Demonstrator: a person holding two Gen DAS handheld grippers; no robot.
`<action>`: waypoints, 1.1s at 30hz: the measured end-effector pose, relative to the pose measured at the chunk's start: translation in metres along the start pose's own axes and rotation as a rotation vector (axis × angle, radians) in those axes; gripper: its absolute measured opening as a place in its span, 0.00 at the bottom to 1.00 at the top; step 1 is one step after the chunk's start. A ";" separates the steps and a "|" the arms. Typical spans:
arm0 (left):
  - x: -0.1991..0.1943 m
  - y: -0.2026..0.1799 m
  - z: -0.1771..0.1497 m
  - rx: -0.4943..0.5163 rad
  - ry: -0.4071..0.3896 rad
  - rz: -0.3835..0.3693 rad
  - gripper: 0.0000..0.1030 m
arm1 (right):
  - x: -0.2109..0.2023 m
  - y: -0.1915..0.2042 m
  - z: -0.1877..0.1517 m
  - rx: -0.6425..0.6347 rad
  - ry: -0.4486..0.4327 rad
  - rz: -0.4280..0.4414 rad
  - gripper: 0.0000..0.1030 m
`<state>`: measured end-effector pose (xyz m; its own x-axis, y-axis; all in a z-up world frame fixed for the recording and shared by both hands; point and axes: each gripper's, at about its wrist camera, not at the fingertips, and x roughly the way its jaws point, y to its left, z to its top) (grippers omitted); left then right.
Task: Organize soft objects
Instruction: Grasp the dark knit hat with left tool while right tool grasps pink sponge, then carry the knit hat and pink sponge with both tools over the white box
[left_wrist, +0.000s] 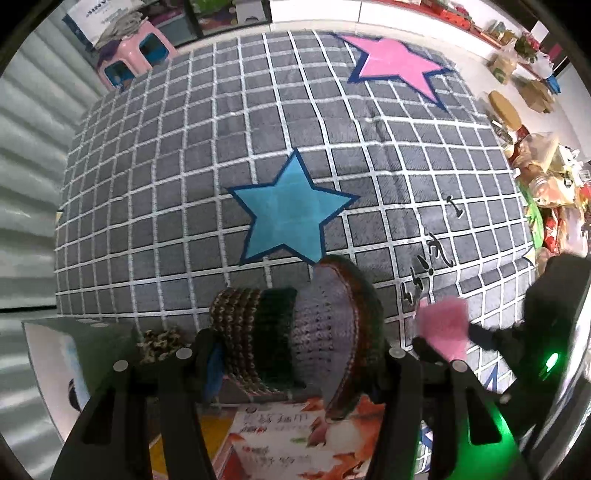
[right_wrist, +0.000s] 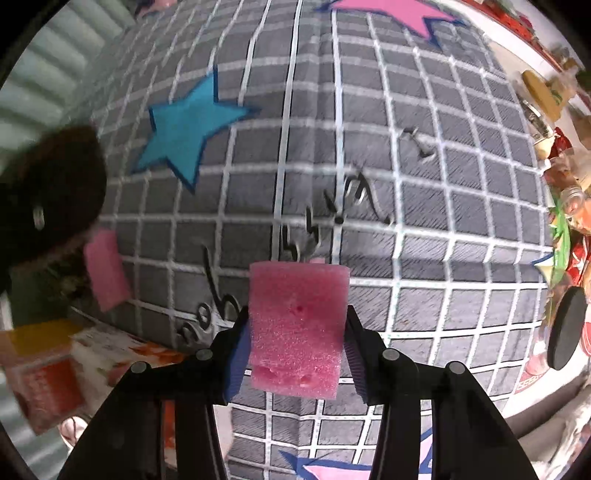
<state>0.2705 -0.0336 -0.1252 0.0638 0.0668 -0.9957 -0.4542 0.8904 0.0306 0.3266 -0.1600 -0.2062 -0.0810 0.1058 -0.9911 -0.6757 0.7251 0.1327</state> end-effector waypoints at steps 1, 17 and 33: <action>-0.002 -0.001 0.002 -0.002 -0.012 0.003 0.59 | -0.007 0.004 0.002 -0.006 -0.012 0.004 0.47; -0.069 0.067 -0.048 -0.058 -0.146 0.063 0.59 | -0.093 0.082 0.012 -0.196 -0.144 0.009 0.47; -0.106 0.092 -0.101 -0.058 -0.192 0.056 0.59 | -0.127 0.115 -0.013 -0.244 -0.187 -0.016 0.47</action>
<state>0.1321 -0.0047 -0.0260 0.2028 0.2048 -0.9576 -0.5121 0.8557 0.0746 0.2494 -0.0990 -0.0653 0.0518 0.2357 -0.9705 -0.8334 0.5456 0.0880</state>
